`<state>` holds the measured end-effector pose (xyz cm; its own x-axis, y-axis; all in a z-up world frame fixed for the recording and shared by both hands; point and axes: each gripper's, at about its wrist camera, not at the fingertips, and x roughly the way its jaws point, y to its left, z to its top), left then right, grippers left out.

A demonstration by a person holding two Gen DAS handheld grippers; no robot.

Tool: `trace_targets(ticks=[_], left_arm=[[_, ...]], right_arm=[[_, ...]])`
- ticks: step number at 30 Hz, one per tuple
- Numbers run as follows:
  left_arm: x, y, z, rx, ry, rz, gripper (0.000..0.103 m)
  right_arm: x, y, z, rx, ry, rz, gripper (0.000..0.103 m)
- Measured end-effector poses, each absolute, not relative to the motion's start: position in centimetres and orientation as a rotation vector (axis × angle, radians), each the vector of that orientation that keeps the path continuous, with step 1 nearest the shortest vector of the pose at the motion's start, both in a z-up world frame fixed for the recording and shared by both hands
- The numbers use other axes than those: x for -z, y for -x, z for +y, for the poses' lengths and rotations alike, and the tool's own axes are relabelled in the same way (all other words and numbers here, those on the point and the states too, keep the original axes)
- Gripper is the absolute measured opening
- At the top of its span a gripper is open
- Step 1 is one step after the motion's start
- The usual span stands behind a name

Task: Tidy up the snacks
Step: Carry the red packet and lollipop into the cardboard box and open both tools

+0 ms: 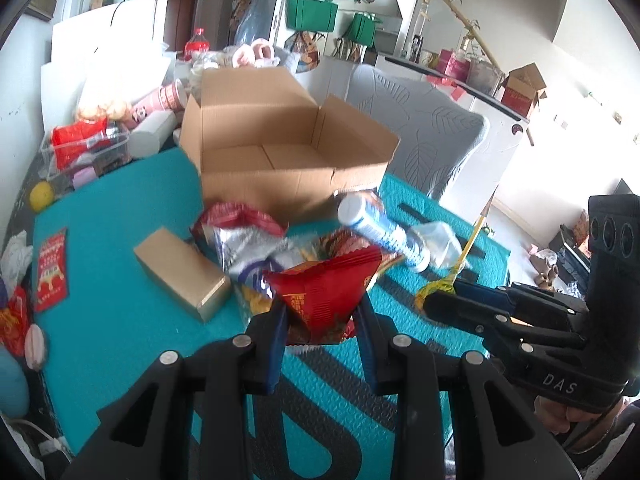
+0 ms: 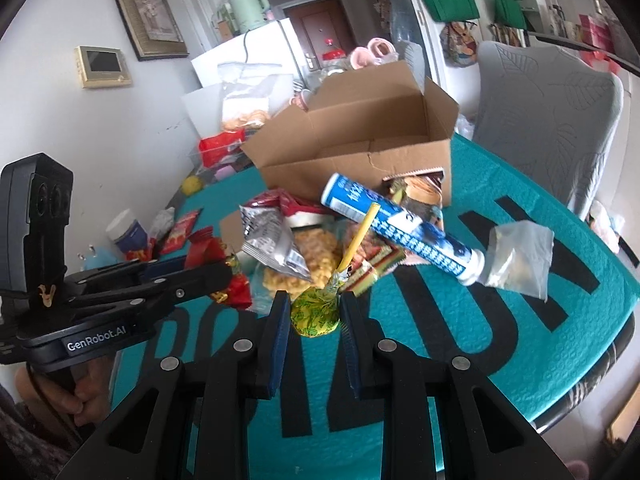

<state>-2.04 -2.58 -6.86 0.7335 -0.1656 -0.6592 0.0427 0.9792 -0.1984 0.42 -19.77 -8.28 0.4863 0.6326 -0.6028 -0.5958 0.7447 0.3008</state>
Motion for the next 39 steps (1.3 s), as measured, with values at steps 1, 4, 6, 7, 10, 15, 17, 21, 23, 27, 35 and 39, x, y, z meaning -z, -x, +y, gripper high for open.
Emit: trace_targets(ticks=[1, 4, 6, 7, 10, 15, 17, 21, 23, 27, 35, 39], left_arm=[[6.5, 1.9, -2.6, 0.113, 0.171, 0.726, 0.031], [4.9, 1.5, -2.3, 0.105, 0.158, 0.671, 0.031], [3.7, 1.1, -2.2, 0.103, 0.151, 0.636, 0.031], [3.2, 0.8, -2.1, 0.105, 0.146, 0.622, 0.031], [1.5, 0.0, -2.1, 0.094, 0.127, 0.576, 0.031], [-1.7, -2.0, -1.7, 0.084, 0.107, 0.522, 0.031], [-2.8, -3.0, -1.5, 0.075, 0.084, 0.497, 0.031], [-4.5, -5.1, -0.9, 0.052, 0.055, 0.448, 0.031], [-5.1, -6.5, -0.5, 0.051, 0.056, 0.434, 0.031], [-5.8, -9.8, 0.3, 0.052, 0.061, 0.426, 0.031], [-5.3, -17.2, 2.1, 0.046, 0.048, 0.454, 0.031], [-4.5, -20.7, 3.0, 0.027, 0.041, 0.494, 0.031]], right_arm=[[7.7, -0.6, -19.5, -0.755, -0.053, 0.745, 0.025], [6.0, -1.0, -18.8, -0.768, -0.049, 0.689, 0.025], [4.9, -1.3, -18.5, -0.772, -0.043, 0.659, 0.025], [4.4, -1.5, -18.3, -0.775, -0.038, 0.643, 0.025], [2.7, -2.3, -17.9, -0.765, -0.018, 0.594, 0.025], [0.3, -4.5, -17.2, -0.759, 0.008, 0.548, 0.025], [-0.5, -5.5, -16.9, -0.765, 0.009, 0.535, 0.025], [-2.2, -7.8, -16.1, -0.778, 0.014, 0.512, 0.025], [-2.9, -9.0, -15.6, -0.777, 0.021, 0.5, 0.025], [-4.1, -11.9, -14.5, -0.749, 0.053, 0.489, 0.025], [-5.8, -19.2, -12.2, -0.739, 0.06, 0.502, 0.025], [-5.5, -22.4, -10.7, -0.706, 0.101, 0.509, 0.025]])
